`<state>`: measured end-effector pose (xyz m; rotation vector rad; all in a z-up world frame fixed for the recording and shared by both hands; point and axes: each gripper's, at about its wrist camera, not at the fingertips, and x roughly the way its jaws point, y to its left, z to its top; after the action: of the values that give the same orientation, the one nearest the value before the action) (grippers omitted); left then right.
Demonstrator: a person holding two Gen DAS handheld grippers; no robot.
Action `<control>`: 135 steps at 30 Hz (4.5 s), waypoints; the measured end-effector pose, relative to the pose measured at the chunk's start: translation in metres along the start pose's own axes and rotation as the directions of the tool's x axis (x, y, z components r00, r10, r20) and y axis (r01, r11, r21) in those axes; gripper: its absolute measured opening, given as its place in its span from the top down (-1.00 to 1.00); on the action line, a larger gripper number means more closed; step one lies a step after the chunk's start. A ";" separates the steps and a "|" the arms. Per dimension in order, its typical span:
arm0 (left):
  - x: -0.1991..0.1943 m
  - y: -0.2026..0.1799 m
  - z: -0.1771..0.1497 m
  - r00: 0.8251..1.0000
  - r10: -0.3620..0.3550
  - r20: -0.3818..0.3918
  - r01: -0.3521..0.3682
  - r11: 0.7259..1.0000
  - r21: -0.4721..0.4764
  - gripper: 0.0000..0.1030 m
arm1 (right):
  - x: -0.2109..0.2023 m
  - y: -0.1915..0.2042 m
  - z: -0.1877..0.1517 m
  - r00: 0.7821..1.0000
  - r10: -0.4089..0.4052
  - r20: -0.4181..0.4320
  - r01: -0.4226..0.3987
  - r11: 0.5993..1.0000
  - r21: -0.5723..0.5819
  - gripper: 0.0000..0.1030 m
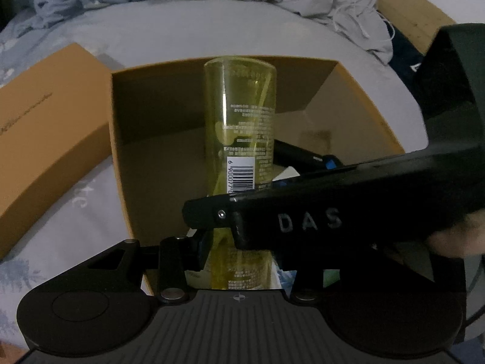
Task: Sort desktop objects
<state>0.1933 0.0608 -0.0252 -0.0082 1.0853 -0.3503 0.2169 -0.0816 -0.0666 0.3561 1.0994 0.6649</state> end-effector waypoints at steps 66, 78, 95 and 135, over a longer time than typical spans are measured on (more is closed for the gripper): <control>-0.220 0.118 -0.048 0.873 0.111 0.475 0.118 0.896 -0.427 -1.00 | -0.123 0.120 0.061 0.972 0.134 0.195 -0.086 0.968 -0.236 -1.00; -0.251 0.176 -0.024 0.812 0.249 0.528 0.115 0.818 -0.563 -1.00 | -0.102 0.165 0.117 0.974 0.126 0.187 -0.050 0.930 -0.365 -1.00; -0.153 0.251 0.002 0.872 0.343 0.348 0.026 0.679 -0.733 -1.00 | 0.024 0.141 0.178 1.000 -0.010 -0.002 0.009 0.933 -0.361 -1.00; -0.007 0.323 0.020 0.885 0.455 0.105 -0.215 0.596 -0.774 -1.00 | 0.172 0.058 0.166 0.933 -0.169 -0.318 0.010 0.895 -0.446 -1.00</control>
<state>0.2961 0.3647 -0.0670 -0.5757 0.8371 0.4712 0.3989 0.0838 -0.0832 -0.2149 1.2541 0.8909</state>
